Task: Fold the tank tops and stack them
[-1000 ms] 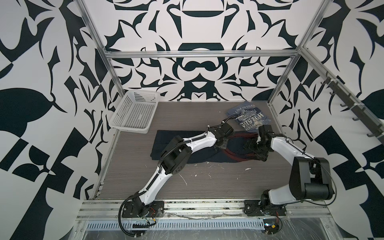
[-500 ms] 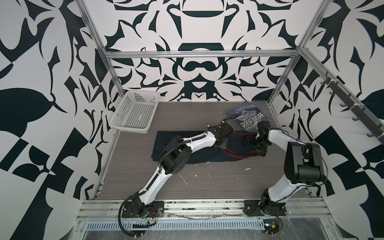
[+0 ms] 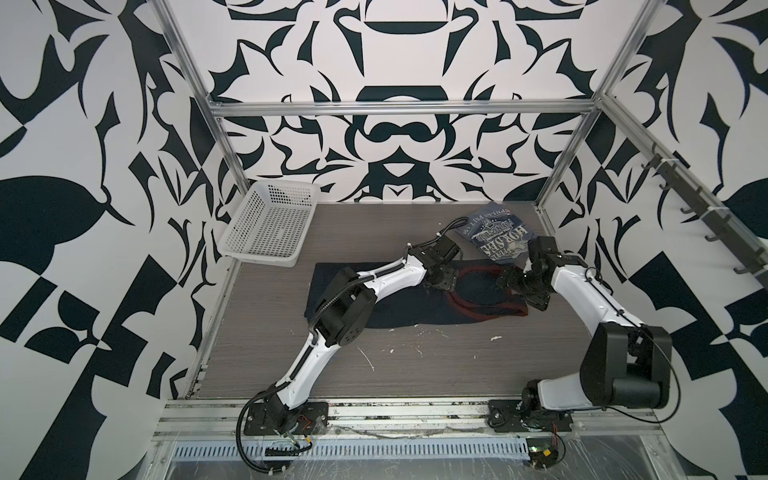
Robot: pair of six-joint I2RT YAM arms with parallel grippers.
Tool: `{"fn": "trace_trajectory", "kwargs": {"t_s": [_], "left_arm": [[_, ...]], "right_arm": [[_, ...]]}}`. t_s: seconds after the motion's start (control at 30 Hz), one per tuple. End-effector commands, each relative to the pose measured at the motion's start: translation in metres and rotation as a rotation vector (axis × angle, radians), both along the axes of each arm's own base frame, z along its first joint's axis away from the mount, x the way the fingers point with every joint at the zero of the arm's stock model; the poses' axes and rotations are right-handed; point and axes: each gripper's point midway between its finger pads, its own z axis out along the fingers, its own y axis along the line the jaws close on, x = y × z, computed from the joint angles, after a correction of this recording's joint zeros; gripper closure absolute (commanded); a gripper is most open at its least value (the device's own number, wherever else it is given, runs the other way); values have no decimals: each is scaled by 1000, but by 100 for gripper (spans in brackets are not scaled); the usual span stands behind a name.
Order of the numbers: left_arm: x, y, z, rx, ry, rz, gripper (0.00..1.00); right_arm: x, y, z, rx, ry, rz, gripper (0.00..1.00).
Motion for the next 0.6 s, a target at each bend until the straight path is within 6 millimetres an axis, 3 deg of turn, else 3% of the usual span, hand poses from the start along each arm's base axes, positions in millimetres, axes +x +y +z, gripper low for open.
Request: {"fn": "trace_trajectory", "kwargs": {"t_s": [0.0, 0.13, 0.3, 0.43, 0.57], "left_arm": [[-1, -1, 50, -152, 10, -15, 16], [-3, 9, 69, -252, 37, -25, 10], [6, 48, 83, -266, 5, 44, 10], [11, 95, 66, -197, 11, 116, 10], [16, 154, 41, -101, 23, 212, 9]], "right_arm": [[-6, 12, 13, 55, -37, 42, 0], [-1, 35, 27, 192, -119, 74, 0], [-1, 34, 38, 189, -146, 68, 0], [-2, 35, 43, 138, -154, 80, 0], [-2, 45, 36, 80, -130, 117, 0]]}}
